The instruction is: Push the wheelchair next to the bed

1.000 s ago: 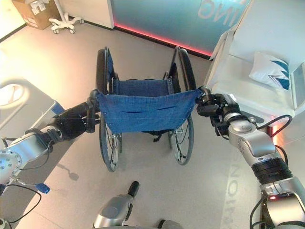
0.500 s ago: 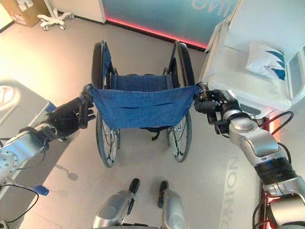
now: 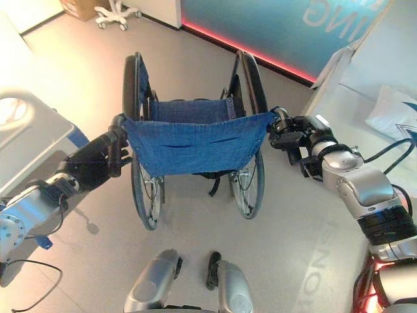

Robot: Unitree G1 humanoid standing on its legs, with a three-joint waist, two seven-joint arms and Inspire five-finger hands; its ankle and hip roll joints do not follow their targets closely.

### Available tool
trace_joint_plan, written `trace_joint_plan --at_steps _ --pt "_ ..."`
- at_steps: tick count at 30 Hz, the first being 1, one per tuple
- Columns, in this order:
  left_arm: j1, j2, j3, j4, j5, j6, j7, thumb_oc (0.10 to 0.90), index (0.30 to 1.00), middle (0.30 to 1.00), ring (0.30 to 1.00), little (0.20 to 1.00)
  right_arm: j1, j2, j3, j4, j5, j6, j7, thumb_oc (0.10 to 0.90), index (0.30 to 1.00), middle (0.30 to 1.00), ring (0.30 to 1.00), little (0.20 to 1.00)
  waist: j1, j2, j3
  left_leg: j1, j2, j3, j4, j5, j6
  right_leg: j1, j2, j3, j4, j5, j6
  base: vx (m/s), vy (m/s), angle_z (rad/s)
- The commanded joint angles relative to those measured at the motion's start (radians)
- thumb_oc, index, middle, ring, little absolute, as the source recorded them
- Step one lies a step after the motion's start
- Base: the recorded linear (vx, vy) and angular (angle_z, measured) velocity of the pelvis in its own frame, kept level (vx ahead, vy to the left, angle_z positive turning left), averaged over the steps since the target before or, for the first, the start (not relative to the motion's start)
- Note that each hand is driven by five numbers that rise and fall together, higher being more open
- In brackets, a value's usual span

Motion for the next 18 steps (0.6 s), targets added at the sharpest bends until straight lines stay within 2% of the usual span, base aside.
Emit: trace_joint_plan --at_steps 1,2,4,5,8,10,11,12,13,15,16,17,18 --pt "-0.121 -0.018 0.100 -0.186 -0.200 -0.117 -0.160 0.400 0.300 0.300 0.300 0.300 -0.196 0.028 0.065 -0.212 0.093 -0.192 0.070 0.400 0.300 0.300 0.300 0.300 -0.012 -0.042 -0.230 0.035 -0.020 0.112 -0.195 0.085 0.116 0.155 0.036 -0.040 -0.248 0.164 0.035 0.40 -0.082 0.17" --pt "-0.121 -0.007 0.107 -0.183 -0.207 -0.114 -0.160 0.400 0.300 0.300 0.300 0.300 -0.205 0.033 0.072 -0.210 0.102 -0.192 0.060 0.400 0.300 0.300 0.300 0.300 -0.005 -0.042 -0.227 0.037 -0.008 0.125 -0.285 0.095 0.119 0.168 0.045 -0.040 -0.249 0.152 0.033 0.30 -0.025 0.13" --pt "-0.111 -0.003 0.105 -0.172 -0.195 -0.116 -0.184 0.400 0.300 0.300 0.300 0.300 -0.216 0.067 0.082 -0.186 0.083 -0.197 0.059 0.400 0.300 0.300 0.300 0.300 0.016 -0.018 -0.228 -0.005 0.029 0.144 -0.601 0.192 0.098 0.211 0.093 -0.040 -0.251 0.110 0.020 0.52 0.008 0.03" --pt "-0.103 -0.010 0.098 -0.170 -0.180 -0.119 -0.198 0.400 0.300 0.300 0.300 0.300 -0.210 0.080 0.088 -0.175 0.068 -0.207 0.063 0.400 0.300 0.300 0.300 0.300 0.025 -0.008 -0.228 -0.020 0.038 0.165 -0.713 0.236 0.087 0.235 0.112 -0.039 -0.254 0.094 0.015 0.58 0.035 -0.06" --pt "-0.062 -0.024 0.081 -0.189 -0.136 -0.146 -0.241 0.400 0.300 0.300 0.300 0.300 -0.145 0.090 0.066 -0.173 0.025 -0.240 0.088 0.400 0.300 0.300 0.300 0.300 0.038 0.010 -0.223 -0.043 0.070 0.204 -0.937 0.317 0.075 0.298 0.139 -0.030 -0.252 0.054 0.001 0.46 0.043 -0.19" --pt "-0.041 -0.038 0.085 -0.210 -0.117 -0.146 -0.251 0.400 0.300 0.300 0.300 0.300 -0.098 0.084 0.037 -0.174 0.006 -0.259 0.111 0.400 0.300 0.300 0.300 0.300 0.043 0.009 -0.225 -0.048 0.073 0.222 -0.951 0.312 0.076 0.324 0.139 -0.027 -0.243 0.024 0.000 0.54 0.085 -0.14" --pt "-0.048 -0.044 0.090 -0.218 -0.118 -0.139 -0.233 0.400 0.300 0.300 0.300 0.300 -0.087 0.087 0.030 -0.163 -0.005 -0.271 0.127 0.400 0.300 0.300 0.300 0.300 0.043 0.008 -0.234 -0.035 0.076 0.242 -0.975 0.278 0.087 0.331 0.134 -0.028 -0.225 0.000 0.005 0.48 0.098 -0.06" --pt "-0.049 -0.044 0.091 -0.219 -0.119 -0.139 -0.230 0.400 0.300 0.300 0.300 0.300 -0.086 0.088 0.029 -0.161 -0.006 -0.272 0.130 0.400 0.300 0.300 0.300 0.300 0.044 0.006 -0.235 -0.031 0.075 0.246 -0.979 0.272 0.089 0.332 0.131 -0.027 -0.221 -0.004 0.006 0.48 0.117 -0.23" --pt "-0.066 -0.040 0.091 -0.214 -0.128 -0.142 -0.203 0.400 0.300 0.300 0.300 0.300 -0.080 0.101 0.022 -0.145 -0.022 -0.285 0.153 0.400 0.300 0.300 0.300 0.300 0.047 0.004 -0.250 -0.011 0.069 0.249 -0.953 0.239 0.103 0.339 0.124 -0.032 -0.186 -0.041 0.012 0.38 0.090 -0.38" --pt "-0.088 -0.037 0.099 -0.205 -0.145 -0.131 -0.170 0.400 0.300 0.300 0.300 0.300 -0.074 0.107 0.019 -0.141 -0.033 -0.299 0.171 0.400 0.300 0.300 0.300 0.300 0.054 -0.006 -0.266 -0.005 0.056 0.247 -0.898 0.204 0.117 0.353 0.115 -0.033 -0.150 -0.075 0.022 0.56 0.112 -0.35" --pt "-0.108 -0.034 0.111 -0.195 -0.155 -0.114 -0.134 0.400 0.300 0.300 0.300 0.300 -0.075 0.107 0.013 -0.139 -0.030 -0.302 0.181 0.400 0.300 0.300 0.300 0.300 0.070 -0.027 -0.289 0.005 0.028 0.237 -0.868 0.164 0.145 0.369 0.097 -0.047 -0.092 -0.052 0.051 0.54 0.101 -0.13" --pt "-0.113 -0.032 0.112 -0.192 -0.155 -0.113 -0.128 0.400 0.300 0.300 0.300 0.300 -0.076 0.106 0.012 -0.137 -0.028 -0.304 0.181 0.400 0.300 0.300 0.300 0.300 0.073 -0.032 -0.293 0.008 0.022 0.238 -0.864 0.156 0.151 0.370 0.093 -0.051 -0.075 -0.045 0.058 0.65 0.142 -0.16" --pt "-0.141 -0.026 0.123 -0.168 -0.145 -0.096 -0.125 0.400 0.300 0.300 0.300 0.300 -0.091 0.102 0.017 -0.128 -0.017 -0.308 0.172 0.400 0.300 0.300 0.300 0.300 0.085 -0.061 -0.309 0.033 -0.016 0.239 -0.859 0.127 0.184 0.362 0.082 -0.061 0.053 0.052 0.116 0.41 0.109 -0.11"
